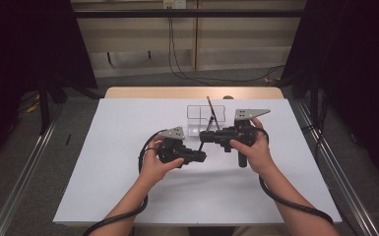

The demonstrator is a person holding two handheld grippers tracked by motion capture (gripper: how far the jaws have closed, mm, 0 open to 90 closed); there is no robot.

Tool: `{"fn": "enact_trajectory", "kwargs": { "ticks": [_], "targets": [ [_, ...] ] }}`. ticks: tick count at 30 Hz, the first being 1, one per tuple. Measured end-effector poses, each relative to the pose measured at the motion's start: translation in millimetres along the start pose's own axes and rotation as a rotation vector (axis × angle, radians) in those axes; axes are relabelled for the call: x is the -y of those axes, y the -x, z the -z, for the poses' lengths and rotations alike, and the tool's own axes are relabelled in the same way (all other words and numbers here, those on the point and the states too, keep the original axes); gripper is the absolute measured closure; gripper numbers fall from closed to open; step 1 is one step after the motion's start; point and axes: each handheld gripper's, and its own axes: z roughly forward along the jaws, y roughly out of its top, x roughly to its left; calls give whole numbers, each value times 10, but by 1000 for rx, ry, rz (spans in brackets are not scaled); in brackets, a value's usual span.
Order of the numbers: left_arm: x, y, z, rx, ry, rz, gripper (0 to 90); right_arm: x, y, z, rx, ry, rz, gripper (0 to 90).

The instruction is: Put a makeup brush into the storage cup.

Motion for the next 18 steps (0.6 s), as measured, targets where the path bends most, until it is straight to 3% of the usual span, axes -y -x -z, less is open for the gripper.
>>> {"fn": "enact_trajectory", "kwargs": {
  "ticks": [18],
  "targets": [
    [-2,15,-45,17,22,16,818,-31,-21,-63,-7,12,-6,847]
  ]
}}
